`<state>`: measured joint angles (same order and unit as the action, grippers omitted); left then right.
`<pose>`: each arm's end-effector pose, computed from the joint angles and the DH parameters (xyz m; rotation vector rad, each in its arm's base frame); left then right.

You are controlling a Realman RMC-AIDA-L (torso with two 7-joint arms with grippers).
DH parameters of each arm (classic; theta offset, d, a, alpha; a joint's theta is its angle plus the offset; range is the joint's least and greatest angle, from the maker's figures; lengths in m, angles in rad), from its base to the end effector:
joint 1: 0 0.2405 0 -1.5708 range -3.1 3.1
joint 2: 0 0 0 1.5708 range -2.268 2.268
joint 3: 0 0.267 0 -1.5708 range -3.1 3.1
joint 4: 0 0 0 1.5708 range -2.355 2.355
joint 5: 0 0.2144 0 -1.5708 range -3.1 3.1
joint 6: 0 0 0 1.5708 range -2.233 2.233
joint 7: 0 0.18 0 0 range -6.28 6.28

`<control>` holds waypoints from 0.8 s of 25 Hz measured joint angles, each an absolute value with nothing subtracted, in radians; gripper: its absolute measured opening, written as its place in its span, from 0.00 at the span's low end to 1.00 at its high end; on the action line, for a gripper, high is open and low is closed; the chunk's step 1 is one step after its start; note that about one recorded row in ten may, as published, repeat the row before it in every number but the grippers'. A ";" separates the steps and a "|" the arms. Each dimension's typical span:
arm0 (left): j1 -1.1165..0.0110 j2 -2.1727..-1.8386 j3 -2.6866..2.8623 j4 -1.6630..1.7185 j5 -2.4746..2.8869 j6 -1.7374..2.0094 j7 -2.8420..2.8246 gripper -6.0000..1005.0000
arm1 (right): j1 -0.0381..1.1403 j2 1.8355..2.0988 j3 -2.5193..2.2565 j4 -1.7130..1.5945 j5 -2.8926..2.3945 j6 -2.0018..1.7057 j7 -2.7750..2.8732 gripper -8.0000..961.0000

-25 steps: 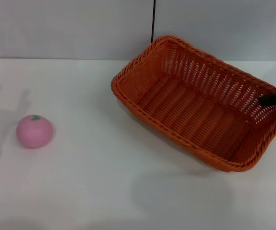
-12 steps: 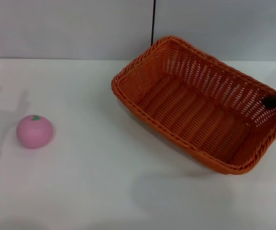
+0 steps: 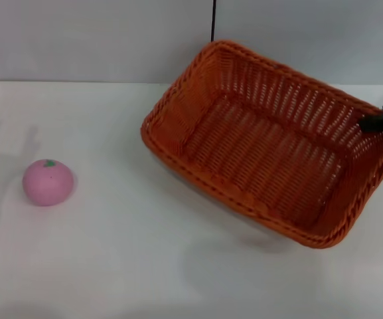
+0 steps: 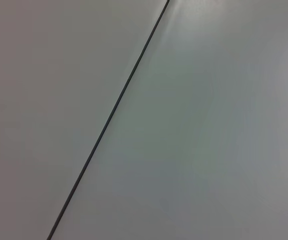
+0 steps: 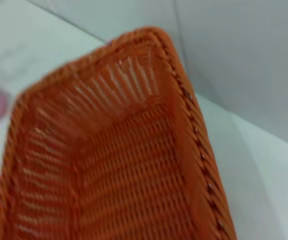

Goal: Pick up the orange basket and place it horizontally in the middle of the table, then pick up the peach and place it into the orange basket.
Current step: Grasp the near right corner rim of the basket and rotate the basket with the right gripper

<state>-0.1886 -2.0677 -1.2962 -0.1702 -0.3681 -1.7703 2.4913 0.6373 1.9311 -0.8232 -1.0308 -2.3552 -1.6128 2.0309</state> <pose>-0.3248 0.2682 0.0504 -1.3556 -0.4926 -1.3581 0.2575 0.4006 0.0544 -2.6562 0.9111 0.0046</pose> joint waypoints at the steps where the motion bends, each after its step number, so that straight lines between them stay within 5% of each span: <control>1: -0.186 -2.068 -1.296 -0.170 -0.368 -1.770 2.491 0.81 | 0.637 1.931 -0.823 -1.031 -2.355 -1.613 2.031 0.20; 6: -0.185 -2.068 -1.298 -0.170 -0.369 -1.770 2.491 0.80 | 0.569 1.966 -0.806 -1.213 -2.222 -1.673 2.036 0.19; 20: -0.187 -2.068 -1.298 -0.178 -0.371 -1.769 2.491 0.80 | 0.560 1.952 -0.743 -1.255 -2.054 -1.767 1.976 0.19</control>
<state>-0.1871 -2.0678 -1.2978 -0.1776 -0.3714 -1.7686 2.4911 0.5597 1.9521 -0.7428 -1.2555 -2.0538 -1.7674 1.9759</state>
